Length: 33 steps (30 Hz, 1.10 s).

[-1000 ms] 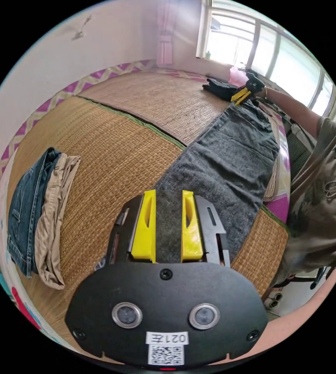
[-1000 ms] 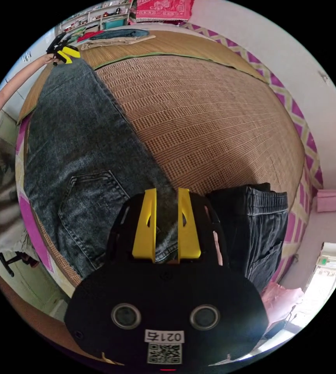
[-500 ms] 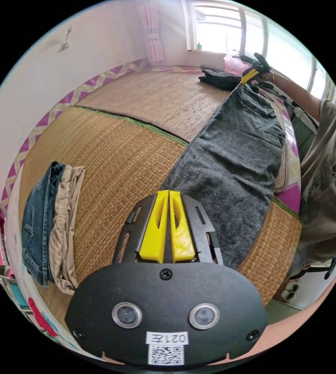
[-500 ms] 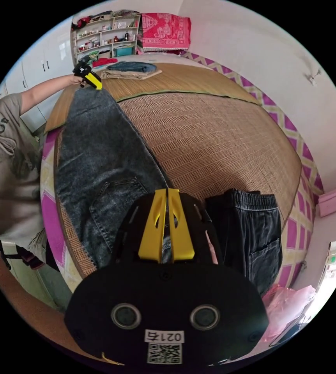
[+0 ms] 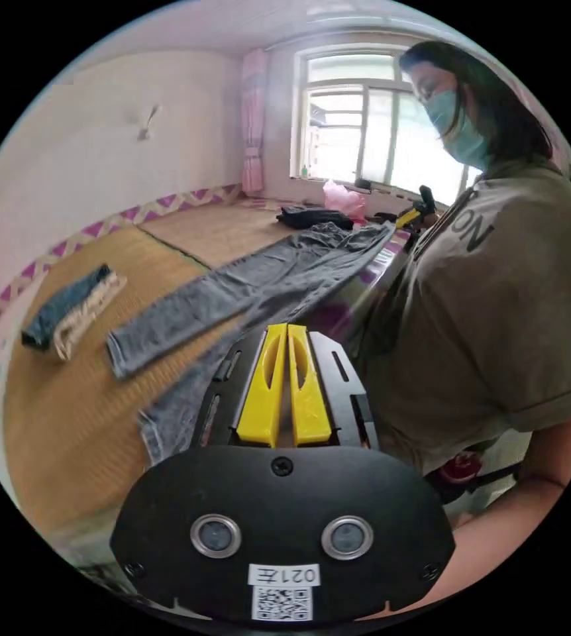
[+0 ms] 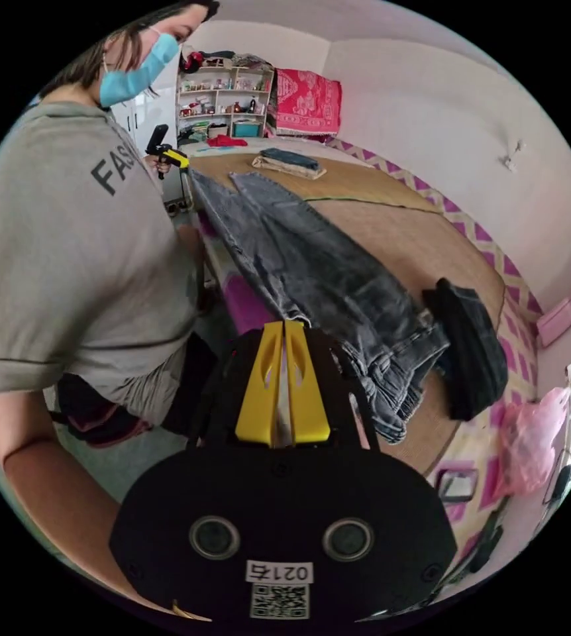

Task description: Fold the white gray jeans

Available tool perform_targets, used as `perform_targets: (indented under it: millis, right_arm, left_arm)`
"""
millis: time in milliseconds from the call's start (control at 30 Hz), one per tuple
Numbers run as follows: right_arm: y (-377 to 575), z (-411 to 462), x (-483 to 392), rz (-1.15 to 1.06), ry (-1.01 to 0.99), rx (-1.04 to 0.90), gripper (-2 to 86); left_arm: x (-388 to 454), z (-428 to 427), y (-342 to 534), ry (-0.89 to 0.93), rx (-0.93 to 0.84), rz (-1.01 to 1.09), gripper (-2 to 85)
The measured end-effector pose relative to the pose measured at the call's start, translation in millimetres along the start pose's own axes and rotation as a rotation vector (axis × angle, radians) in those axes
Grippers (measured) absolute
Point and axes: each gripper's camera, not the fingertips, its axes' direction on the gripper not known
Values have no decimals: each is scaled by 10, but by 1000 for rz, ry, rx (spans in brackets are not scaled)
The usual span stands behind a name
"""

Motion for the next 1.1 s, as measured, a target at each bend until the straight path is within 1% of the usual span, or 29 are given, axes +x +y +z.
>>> perform_targets:
  millis: [67, 167, 267, 333, 367, 400, 433, 467, 500, 533, 567, 600, 633, 667, 700, 767, 800, 833, 900, 933, 1000, 1100]
  right_arm:
    - [265, 294, -66, 68, -69, -41, -10]
    - [661, 692, -73, 184, -162, -75, -10]
    - [921, 776, -7, 287, -204, -2, -9]
    - [983, 780, 28, 319, -243, -13, -7]
    - [986, 755, 24, 306, -254, -64, -5]
    - [991, 647, 27, 286, -269, -73, -1]
    - [1000, 557, 48, 289, -282, -43, 3]
    - [1023, 335, 117, 307, -292, 59, 11]
    - [1030, 127, 201, 336, -248, 167, 22]
    - [1018, 51, 241, 351, -215, 207, 30]
    - [956, -42, 331, 387, -138, 258, 47]
    - [841, -29, 441, 430, -57, 239, 50]
    - [767, 15, 489, 440, -19, 207, 52]
    - [609, 157, 576, 453, 53, 121, 53]
    - [461, 335, 643, 446, 111, 39, 52]
    - [299, 568, 730, 443, 185, -21, 47]
    - [220, 648, 810, 468, 227, -20, 39]
    - [179, 655, 847, 475, 238, -4, 31]
    - [-17, 558, 1045, 521, 284, 97, 11]
    - [-86, 539, 1101, 520, 281, 113, 8]
    - [-435, 611, 1349, 478, 236, 98, 31]
    - [-954, 940, 1672, 404, 246, -21, 73]
  left_arm:
    - [-9, 305, 622, 66, -28, -156, -10]
    - [-14, 577, 1194, 125, -23, -290, -10]
    - [-91, 618, 1524, 144, 39, -405, -9]
    - [-120, 565, 1588, 159, 63, -424, -8]
    - [-115, 471, 1570, 174, 83, -407, -7]
    - [-113, 406, 1547, 183, 100, -394, -7]
    - [-126, 258, 1484, 181, 133, -380, -5]
    - [-158, 93, 1405, 134, 163, -381, -4]
    - [-174, 23, 1356, 95, 170, -383, -4]
    - [-224, -70, 1231, -9, 158, -401, -4]
    - [-305, -80, 1089, -91, 126, -417, -6]
    - [-361, -52, 1021, -124, 101, -432, -7]
    - [-472, 61, 895, -167, 46, -442, -8]
    - [-588, 224, 805, -194, -9, -451, -9]
    - [-651, 315, 776, -204, -34, -460, -9]
    - [-907, 644, 756, -223, -101, -519, -9]
    - [-972, 691, 749, -209, -116, -536, -9]
    - [-1073, 670, 706, -180, -78, -566, -9]
    - [-1214, 590, 547, -184, -59, -601, -9]
    - [-1284, 503, 376, -190, -31, -587, -9]
    - [-1403, 431, 86, -202, 1, -559, -8]
    - [-1699, 796, -422, -200, -123, -486, -2]
